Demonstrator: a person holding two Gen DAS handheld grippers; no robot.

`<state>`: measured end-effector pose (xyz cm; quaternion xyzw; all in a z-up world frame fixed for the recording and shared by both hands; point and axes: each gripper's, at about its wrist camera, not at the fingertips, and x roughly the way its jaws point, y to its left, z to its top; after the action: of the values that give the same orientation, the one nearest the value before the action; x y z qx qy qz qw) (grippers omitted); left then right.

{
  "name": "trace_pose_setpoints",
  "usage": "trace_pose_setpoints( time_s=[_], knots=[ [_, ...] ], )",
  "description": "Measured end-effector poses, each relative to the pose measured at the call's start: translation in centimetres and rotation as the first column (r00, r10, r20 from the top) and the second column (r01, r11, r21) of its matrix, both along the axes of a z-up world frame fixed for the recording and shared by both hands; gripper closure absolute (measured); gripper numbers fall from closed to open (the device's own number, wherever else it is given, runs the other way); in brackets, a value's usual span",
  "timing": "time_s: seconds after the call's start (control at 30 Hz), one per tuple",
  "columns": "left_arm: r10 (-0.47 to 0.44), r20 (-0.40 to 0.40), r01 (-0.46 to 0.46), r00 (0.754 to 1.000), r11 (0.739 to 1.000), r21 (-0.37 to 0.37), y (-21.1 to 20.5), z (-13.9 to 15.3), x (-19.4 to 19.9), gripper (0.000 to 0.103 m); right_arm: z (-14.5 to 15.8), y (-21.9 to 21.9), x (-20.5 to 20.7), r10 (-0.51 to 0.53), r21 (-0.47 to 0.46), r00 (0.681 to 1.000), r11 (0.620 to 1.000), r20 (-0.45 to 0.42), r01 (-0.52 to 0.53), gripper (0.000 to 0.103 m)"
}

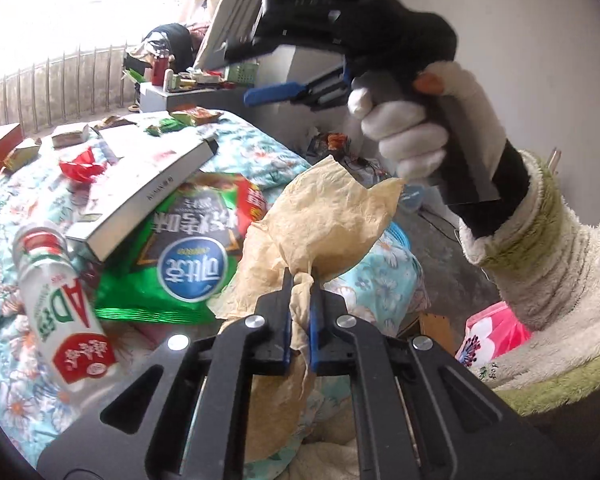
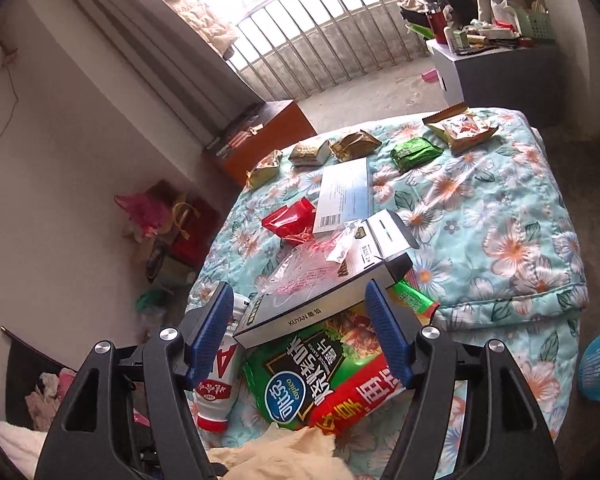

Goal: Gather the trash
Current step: 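Grasp the clear plastic bag with the right tool while the left tool holds the paper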

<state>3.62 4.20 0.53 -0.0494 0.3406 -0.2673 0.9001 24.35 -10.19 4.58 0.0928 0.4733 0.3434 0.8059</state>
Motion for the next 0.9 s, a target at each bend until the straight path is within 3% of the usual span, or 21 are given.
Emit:
trace_pose_setpoints(
  time_s=[0.17,0.33,0.53,0.67,0.9],
  knots=[
    [0.121,0.023,-0.122,0.992,0.992,0.024,3.5,0.6,0.2,0.098,-2.6,2.9,4.4,-0.036,-0.039,0.992,0.999,-0.124,0.031,0.037],
    [0.194,-0.007,-0.194,0.981,0.981,0.019,5.5,-0.4,0.9,0.098,-4.7,4.3,7.3,-0.075,-0.116,0.979,0.992,-0.190,0.054,0.042],
    [0.203,-0.034,-0.203,0.979,0.979,0.014,6.2,-1.4,1.5,0.098,-6.1,6.0,8.4,-0.062,-0.209,0.976,0.978,-0.208,0.018,0.059],
    [0.208,-0.037,-0.207,0.977,0.978,0.020,6.3,-1.7,1.9,0.098,-6.7,7.1,8.2,-0.028,-0.256,0.977,0.966,-0.213,-0.028,0.091],
    [0.232,-0.034,-0.231,0.972,0.973,0.030,6.1,-1.4,1.5,0.098,-4.9,5.9,6.5,-0.007,-0.218,0.990,0.976,-0.144,-0.025,0.098]
  ],
)
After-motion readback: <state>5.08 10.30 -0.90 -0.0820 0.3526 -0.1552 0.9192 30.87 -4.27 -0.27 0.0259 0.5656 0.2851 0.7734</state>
